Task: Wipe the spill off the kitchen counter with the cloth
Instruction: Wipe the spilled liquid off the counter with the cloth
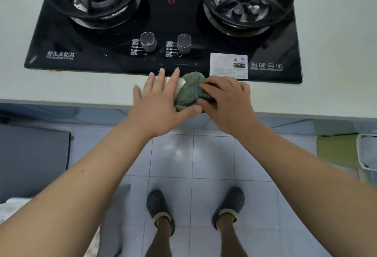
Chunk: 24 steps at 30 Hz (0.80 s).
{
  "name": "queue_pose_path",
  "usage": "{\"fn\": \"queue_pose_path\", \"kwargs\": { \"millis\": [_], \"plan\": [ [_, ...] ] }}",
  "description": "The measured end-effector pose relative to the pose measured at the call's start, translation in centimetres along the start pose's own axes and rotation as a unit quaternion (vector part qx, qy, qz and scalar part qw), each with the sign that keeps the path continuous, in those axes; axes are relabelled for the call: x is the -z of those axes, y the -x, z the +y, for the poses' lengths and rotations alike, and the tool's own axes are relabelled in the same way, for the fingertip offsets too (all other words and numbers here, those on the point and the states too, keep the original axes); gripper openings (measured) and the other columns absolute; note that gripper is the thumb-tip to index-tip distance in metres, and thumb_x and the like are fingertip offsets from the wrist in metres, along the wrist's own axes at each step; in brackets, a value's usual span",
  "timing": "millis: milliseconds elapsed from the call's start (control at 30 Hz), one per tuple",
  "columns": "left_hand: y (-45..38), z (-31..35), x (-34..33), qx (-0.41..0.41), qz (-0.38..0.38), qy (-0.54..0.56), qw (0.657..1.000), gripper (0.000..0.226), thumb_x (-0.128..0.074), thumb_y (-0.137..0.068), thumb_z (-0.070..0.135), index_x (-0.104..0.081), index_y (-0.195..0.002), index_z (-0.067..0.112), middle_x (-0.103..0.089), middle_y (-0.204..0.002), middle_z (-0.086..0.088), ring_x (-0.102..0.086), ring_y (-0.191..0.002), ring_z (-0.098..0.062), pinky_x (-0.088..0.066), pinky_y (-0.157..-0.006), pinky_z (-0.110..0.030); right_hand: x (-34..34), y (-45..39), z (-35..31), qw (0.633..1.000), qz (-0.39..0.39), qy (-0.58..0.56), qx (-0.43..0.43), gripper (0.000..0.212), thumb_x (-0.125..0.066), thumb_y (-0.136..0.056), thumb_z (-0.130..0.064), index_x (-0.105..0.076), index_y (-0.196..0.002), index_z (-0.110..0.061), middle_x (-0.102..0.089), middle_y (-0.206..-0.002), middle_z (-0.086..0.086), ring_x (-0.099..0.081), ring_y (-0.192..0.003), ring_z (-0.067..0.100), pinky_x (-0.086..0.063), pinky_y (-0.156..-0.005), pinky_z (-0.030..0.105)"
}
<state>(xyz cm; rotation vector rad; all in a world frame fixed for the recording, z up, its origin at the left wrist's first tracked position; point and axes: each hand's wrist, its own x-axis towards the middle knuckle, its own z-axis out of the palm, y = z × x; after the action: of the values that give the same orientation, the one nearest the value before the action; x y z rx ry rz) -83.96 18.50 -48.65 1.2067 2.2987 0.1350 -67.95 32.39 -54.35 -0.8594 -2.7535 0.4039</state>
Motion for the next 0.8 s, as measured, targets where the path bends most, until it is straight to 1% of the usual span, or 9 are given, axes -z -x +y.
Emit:
{"fn": "queue_pose_path", "kwargs": {
  "millis": [167,333,467,567,667,733,800],
  "plan": [
    [-1.3,8.0,-2.5,-0.005,-0.011,-0.020,1.000,0.116,-0.026,-0.069,0.101,0.007,-0.163,0.043,0.009,-0.174,-0.001,0.013,-0.159,-0.024,0.001,-0.125,-0.061,3.1,1.7,7.4,1.000,0.000,0.005,0.000,0.032,-0.060,-0.096,-0.044,-0.073,-0.123,-0.034,-0.064,-0.126,-0.017,-0.054,-0.121,0.019,-0.033,-0.098,0.043],
    [-2.8,14.9,-3.8,-0.004,-0.019,-0.030,0.999,0.111,-0.025,-0.072,0.100,0.004,-0.163,0.043,0.007,-0.174,-0.002,0.011,-0.159,-0.026,0.001,-0.125,-0.061,6.1,4.3,15.1,1.000,0.018,0.019,-0.015,0.033,-0.059,-0.095,-0.044,-0.073,-0.123,-0.034,-0.065,-0.125,-0.017,-0.054,-0.118,0.021,-0.033,-0.097,0.045],
    [-4.0,20.1,-4.6,-0.005,-0.030,-0.037,0.999,0.111,-0.026,-0.071,0.100,0.004,-0.163,0.045,0.007,-0.174,-0.002,0.008,-0.160,-0.026,0.000,-0.125,-0.062,8.8,7.4,22.1,0.997,0.049,0.022,-0.051,0.033,-0.061,-0.092,-0.041,-0.075,-0.120,-0.031,-0.067,-0.124,-0.017,-0.055,-0.118,0.023,-0.032,-0.096,0.045],
    [-5.0,24.4,-5.7,-0.021,-0.032,-0.037,0.999,0.107,-0.029,-0.074,0.098,0.002,-0.162,0.046,0.004,-0.174,-0.003,0.007,-0.160,-0.027,0.000,-0.126,-0.061,11.3,9.0,26.9,0.992,0.048,0.008,-0.116,0.038,-0.059,-0.092,-0.042,-0.074,-0.124,-0.029,-0.067,-0.127,-0.016,-0.053,-0.121,0.024,-0.032,-0.097,0.046],
    [-5.9,27.4,-6.5,-0.035,-0.026,-0.037,0.998,0.103,-0.029,-0.078,0.095,-0.002,-0.163,0.045,0.003,-0.174,-0.004,0.005,-0.160,-0.027,0.001,-0.127,-0.057,12.6,9.3,28.1,0.986,0.042,-0.008,-0.158,0.048,-0.055,-0.090,-0.042,-0.067,-0.134,-0.028,-0.066,-0.133,-0.009,-0.055,-0.123,0.028,-0.036,-0.099,0.047],
    [-6.3,28.6,-6.7,-0.038,-0.023,-0.031,0.999,0.101,-0.030,-0.080,0.094,-0.003,-0.163,0.044,0.002,-0.174,-0.004,0.005,-0.160,-0.027,0.000,-0.127,-0.056,12.4,9.1,26.7,0.988,0.039,-0.021,-0.145,0.053,-0.053,-0.090,-0.045,-0.063,-0.140,-0.032,-0.064,-0.139,-0.006,-0.055,-0.124,0.027,-0.039,-0.099,0.045],
    [-7.0,29.4,-6.5,-0.036,-0.022,-0.033,0.999,0.103,-0.033,-0.080,0.094,-0.002,-0.164,0.044,0.003,-0.174,-0.003,0.006,-0.160,-0.026,0.000,-0.128,-0.055,11.6,9.0,25.7,0.994,0.020,-0.025,-0.106,0.053,-0.052,-0.093,-0.052,-0.061,-0.143,-0.035,-0.059,-0.147,-0.002,-0.052,-0.132,0.027,-0.039,-0.102,0.046]
  ]
}}
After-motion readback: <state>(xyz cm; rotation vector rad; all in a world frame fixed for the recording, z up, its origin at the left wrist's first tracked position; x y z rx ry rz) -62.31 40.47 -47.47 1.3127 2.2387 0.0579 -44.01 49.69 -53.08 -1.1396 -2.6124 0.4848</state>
